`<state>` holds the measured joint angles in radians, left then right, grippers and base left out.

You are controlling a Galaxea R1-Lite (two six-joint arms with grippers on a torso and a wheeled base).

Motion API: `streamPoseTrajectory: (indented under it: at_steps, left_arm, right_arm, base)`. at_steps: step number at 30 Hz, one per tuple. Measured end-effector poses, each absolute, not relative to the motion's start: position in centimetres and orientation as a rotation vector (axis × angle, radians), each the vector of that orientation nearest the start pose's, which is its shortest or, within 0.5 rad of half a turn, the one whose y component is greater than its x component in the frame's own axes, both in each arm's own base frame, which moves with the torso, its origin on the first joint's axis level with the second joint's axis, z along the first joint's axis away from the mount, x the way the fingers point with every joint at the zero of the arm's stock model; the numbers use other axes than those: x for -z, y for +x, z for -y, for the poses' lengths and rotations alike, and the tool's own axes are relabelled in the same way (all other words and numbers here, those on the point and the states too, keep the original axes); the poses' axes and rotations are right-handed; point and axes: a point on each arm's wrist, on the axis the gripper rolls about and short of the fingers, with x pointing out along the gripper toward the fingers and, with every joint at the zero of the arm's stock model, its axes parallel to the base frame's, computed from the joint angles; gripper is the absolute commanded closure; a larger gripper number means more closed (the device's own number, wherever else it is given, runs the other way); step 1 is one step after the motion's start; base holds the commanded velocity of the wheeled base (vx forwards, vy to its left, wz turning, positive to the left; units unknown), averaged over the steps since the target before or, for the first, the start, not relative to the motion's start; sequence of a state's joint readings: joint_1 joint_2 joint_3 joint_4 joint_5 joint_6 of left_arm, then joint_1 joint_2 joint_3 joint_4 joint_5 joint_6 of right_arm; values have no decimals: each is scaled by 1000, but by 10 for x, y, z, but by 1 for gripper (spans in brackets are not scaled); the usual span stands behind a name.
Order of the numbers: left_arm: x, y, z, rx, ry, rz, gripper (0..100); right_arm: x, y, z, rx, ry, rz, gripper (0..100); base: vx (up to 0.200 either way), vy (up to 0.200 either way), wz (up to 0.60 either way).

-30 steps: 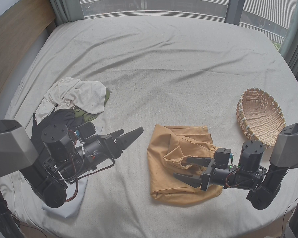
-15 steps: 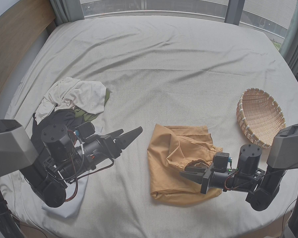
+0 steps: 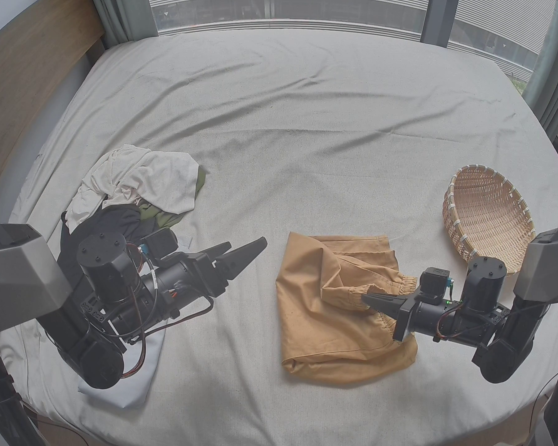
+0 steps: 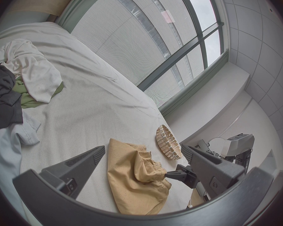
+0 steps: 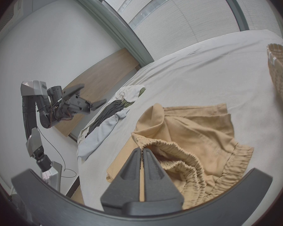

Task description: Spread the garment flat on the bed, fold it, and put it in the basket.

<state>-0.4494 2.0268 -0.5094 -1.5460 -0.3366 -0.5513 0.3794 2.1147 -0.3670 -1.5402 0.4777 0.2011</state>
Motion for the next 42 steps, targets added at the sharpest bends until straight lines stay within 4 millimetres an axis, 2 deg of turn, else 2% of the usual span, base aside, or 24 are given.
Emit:
streamPoseTrajectory:
  at_steps: [8, 22, 31, 32, 42]
  left_arm:
    - [-102, 283, 145, 775, -524, -189, 0]
    - [-101, 283, 145, 774, -525, -193, 0]
    - [-100, 283, 145, 772, -526, -193, 0]
    - [-100, 283, 145, 772, -526, -193, 0]
    - [-102, 283, 145, 771, -526, -189, 0]
  right_arm:
    - [-59, 279, -99, -755, 207, -258, 100]
    - [-63, 291, -58, -549, 231, -227, 100]
    - [-60, 291, -52, -503, 231, -233, 100]
    - [-60, 291, -52, -504, 230, -233, 0]
    - [-58, 284, -50, -465, 232, -256, 0]
  base:
    - [0, 0, 0]
    - [0, 0, 0]
    - [0, 0, 0]
    - [0, 0, 0]
    - [0, 0, 0]
